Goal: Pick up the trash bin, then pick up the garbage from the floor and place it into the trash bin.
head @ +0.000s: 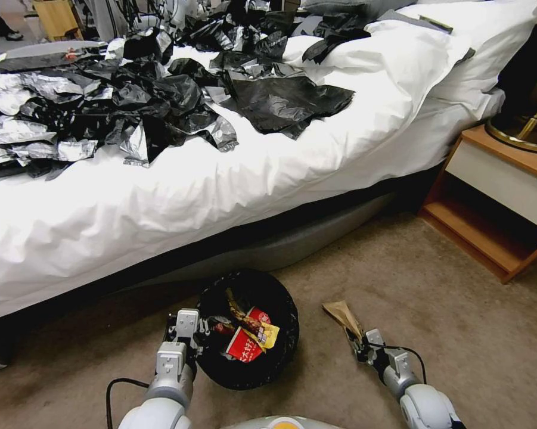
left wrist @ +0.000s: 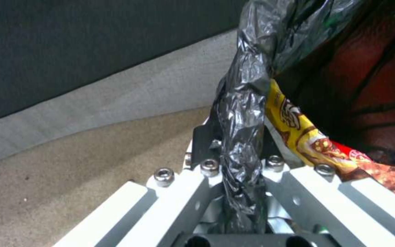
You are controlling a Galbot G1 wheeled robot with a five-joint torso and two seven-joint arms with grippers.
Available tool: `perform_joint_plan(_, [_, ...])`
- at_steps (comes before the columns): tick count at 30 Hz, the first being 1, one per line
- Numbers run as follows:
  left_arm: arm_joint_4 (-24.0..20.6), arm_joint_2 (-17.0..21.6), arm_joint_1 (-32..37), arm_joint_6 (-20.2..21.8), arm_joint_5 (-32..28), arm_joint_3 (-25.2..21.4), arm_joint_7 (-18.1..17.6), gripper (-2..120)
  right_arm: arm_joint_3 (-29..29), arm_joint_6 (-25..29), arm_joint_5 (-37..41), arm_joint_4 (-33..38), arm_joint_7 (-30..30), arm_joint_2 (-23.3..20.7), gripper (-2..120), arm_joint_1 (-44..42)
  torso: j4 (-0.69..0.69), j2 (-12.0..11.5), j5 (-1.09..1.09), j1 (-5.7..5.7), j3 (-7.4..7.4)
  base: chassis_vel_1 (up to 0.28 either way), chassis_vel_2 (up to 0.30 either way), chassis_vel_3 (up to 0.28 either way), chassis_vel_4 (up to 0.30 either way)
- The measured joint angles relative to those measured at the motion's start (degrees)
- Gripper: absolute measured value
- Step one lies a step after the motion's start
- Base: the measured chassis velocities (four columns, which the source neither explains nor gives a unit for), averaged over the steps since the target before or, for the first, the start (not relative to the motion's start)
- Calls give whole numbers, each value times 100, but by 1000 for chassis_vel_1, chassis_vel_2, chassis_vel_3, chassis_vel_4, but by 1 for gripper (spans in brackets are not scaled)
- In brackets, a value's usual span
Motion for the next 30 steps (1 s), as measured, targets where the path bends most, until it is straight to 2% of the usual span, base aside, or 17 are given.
perform_joint_plan(2, [6, 0, -1, -5, 1, 2, 1, 0, 9, 29, 0, 4, 7, 1, 0, -4, 0, 0, 0, 0, 0, 0, 0, 0, 0])
perform_joint_plan(11, [9, 1, -2, -11, 4, 6, 5, 0, 77, 158, 23, 211, 50, -7, 0, -19, 0, 0, 0, 0, 0, 0, 0, 0, 0])
perform_joint_plan(17, [11, 6, 16, -16, 14, 8, 7, 0, 224, 518, 241, 1651, 17, -87, 0, -394, -2, 0, 0, 0, 0, 0, 0, 0, 0])
perform_joint_plan(19, [29, 4, 19, -24, 31, 23, 8, 0, 275, 859, 475, 2660, -276, -98, 0, -597, 0, 0, -2, 0, 0, 0, 0, 0, 0])
perform_joint_plan(20, [29, 4, 19, -24, 31, 23, 8, 0, 275, 859, 475, 2660, -276, -98, 0, -597, 0, 0, -2, 0, 0, 0, 0, 0, 0])
perform_joint_plan(22, [41, 9, 14, -26, 36, 28, 8, 0, 267, 1146, 724, 3413, -775, -110, 0, -724, 0, 0, 1, 0, 0, 0, 0, 0, 0])
perform_joint_plan(23, [41, 9, 14, -26, 36, 28, 8, 0, 267, 1146, 724, 3413, -775, -110, 0, -724, 0, 0, 1, 0, 0, 0, 0, 0, 0])
perform_joint_plan(26, [47, 18, -2, -26, 36, 32, 11, 0, 79, 1300, 945, 4318, -1543, -199, 0, -910, 0, 0, 0, 0, 0, 0, 0, 0, 0])
perform_joint_plan(27, [47, 18, -2, -26, 36, 32, 11, 0, 79, 1300, 945, 4318, -1543, -199, 0, -910, 0, 0, 0, 0, 0, 0, 0, 0, 0])
perform_joint_plan(30, [51, 27, -2, -26, 34, 37, 12, 0, -328, 1360, 804, 4635, -2076, -367, 0, -1062, -1, 0, -1, 0, -1, 0, 0, 0, 0])
